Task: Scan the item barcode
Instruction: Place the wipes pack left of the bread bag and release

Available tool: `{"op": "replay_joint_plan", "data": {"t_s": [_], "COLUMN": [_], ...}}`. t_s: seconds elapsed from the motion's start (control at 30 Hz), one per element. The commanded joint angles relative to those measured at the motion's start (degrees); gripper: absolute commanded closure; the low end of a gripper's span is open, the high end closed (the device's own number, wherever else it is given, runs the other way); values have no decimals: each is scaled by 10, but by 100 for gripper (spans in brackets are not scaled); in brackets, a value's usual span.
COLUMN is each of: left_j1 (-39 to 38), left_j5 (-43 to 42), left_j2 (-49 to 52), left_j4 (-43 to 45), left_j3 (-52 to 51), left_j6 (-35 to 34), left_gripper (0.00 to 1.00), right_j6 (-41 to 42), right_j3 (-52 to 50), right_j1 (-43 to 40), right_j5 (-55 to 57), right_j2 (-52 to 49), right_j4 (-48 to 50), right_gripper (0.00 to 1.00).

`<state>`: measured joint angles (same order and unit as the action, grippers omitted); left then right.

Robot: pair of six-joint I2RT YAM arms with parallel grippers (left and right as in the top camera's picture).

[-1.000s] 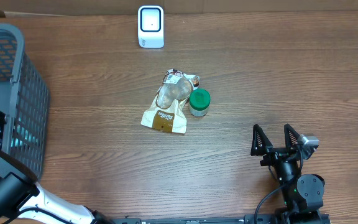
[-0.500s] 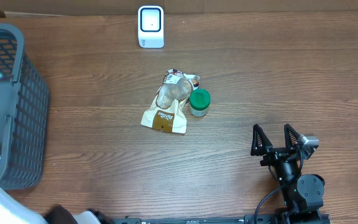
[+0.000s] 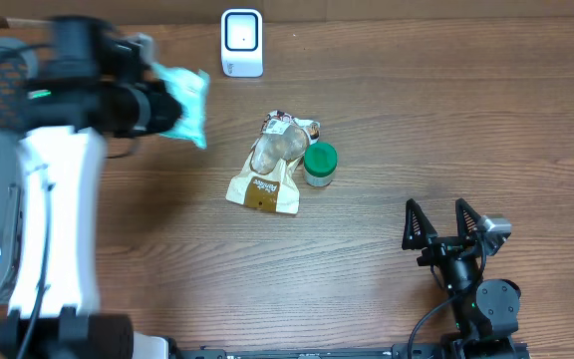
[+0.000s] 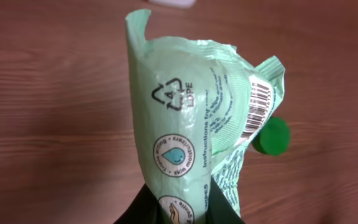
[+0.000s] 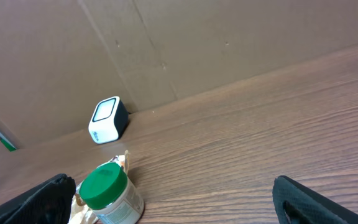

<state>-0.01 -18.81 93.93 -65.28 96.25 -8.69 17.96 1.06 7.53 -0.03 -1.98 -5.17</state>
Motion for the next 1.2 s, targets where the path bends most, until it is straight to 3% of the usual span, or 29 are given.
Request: {"op": "replay_joint_plan", "data": {"t_s": [0.0, 0.17, 0.33, 0.37, 0.43, 0.57, 0.9, 1.07, 1.17], "left_j1": [-37, -74, -83, -83, -83, -83, -41, 38, 129], "left_j5": [25, 29, 43, 43, 42, 42, 59, 154, 203], "left_j2": [32, 110, 180, 187, 194, 181, 47, -35, -80], "left_j4": [58, 159, 180, 180, 177, 160, -8, -92, -128], "left_j3": [-71, -137, -141, -141, -141, -127, 110, 219, 236], "left_j6": [-32, -34, -47, -50, -53, -58, -61, -61, -61], "left_gripper": [95, 96, 93, 85, 60, 41, 39, 31, 31], "right_j6": [-2, -2, -2, -2, -2, -2, -2, -2, -2], "right_j3": [-6, -6, -6, -6, -6, -6, -6, -6, -6], "right_j1": [-2, -2, -2, -2, -2, -2, -2, -2, -2], "right_j5": [-3, -3, -3, -3, -3, -3, -3, -3, -3], "right_j2": [5, 5, 5, 5, 5, 5, 5, 5, 5], "right_j4": [4, 4, 4, 4, 4, 4, 4, 4, 4], "right_gripper": [0, 0, 0, 0, 0, 0, 0, 0, 0]}}
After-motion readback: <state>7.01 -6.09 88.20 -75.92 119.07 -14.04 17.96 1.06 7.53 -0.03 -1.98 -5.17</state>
